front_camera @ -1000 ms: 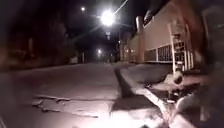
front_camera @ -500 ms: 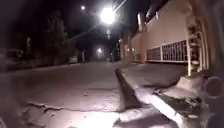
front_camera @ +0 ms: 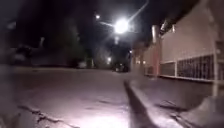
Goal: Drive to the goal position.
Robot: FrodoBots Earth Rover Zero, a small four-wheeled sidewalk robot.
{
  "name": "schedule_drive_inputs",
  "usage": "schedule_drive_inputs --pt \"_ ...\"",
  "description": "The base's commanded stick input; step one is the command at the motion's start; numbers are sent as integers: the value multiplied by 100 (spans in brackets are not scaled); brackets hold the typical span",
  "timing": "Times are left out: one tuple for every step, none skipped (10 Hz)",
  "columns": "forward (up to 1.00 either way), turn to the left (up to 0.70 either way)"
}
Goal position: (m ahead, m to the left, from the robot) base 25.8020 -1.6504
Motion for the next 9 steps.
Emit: schedule_drive_inputs --pt "70 0" --pt "70 0" --pt "70 0" --pt "70 0" --pt "70 0" --pt "70 0" --pt "70 0" --pt "70 0" --pt "70 0"
